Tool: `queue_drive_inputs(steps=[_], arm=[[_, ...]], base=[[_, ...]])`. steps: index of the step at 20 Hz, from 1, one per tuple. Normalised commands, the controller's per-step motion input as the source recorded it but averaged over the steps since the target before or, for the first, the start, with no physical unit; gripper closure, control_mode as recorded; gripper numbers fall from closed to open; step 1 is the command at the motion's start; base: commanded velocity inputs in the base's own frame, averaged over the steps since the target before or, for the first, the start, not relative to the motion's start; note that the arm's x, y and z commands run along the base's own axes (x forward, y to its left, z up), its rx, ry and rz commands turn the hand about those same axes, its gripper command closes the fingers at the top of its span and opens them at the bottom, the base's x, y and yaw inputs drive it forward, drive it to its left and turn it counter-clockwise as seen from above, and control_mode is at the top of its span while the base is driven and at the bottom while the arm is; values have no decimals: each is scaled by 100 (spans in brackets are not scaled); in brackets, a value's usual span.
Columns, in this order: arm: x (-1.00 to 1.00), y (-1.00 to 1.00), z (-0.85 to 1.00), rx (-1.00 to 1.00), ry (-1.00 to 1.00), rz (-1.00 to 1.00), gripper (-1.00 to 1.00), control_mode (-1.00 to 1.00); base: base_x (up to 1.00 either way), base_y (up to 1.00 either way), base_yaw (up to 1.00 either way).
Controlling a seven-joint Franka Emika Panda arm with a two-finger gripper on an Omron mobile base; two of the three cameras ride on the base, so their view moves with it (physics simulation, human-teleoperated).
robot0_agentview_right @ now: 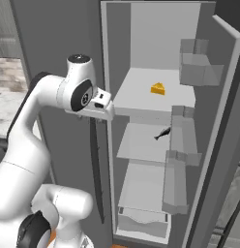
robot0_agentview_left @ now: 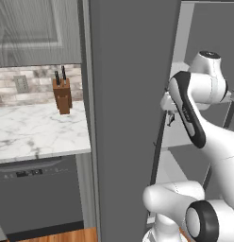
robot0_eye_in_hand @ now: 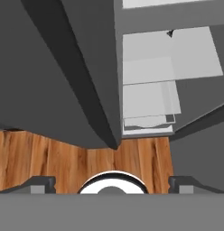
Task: Pick the cheese from the fridge and the cheese grater from the cabinet and place them next to the salad bowl.
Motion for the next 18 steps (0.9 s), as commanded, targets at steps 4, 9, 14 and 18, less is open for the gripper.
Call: queue_drive_inputs(steps=[4, 9, 14, 18], arm=[[0, -28, 0, 3, -3, -7, -100, -100], [0, -34, 0, 4, 0, -5, -100, -100], [0, -34, 0, 3, 0, 0, -100, -100], [0, -41, 0, 1, 5, 0, -100, -100]], base=[[0, 0, 0], [0, 0, 0], [0, 0, 0], [0, 0, 0]])
